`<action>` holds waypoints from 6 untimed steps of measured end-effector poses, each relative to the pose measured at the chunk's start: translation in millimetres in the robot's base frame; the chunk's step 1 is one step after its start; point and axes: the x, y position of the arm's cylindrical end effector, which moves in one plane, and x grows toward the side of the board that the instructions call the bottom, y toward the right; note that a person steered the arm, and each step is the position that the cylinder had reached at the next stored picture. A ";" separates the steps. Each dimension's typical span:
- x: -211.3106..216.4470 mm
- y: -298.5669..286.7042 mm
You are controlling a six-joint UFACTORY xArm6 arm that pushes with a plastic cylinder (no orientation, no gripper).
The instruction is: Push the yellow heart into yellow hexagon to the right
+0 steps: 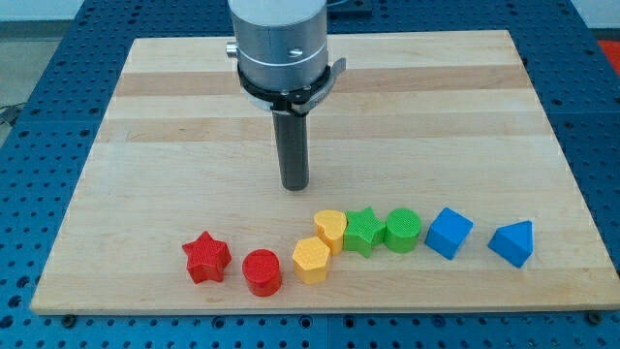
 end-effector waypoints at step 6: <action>90.1 13.6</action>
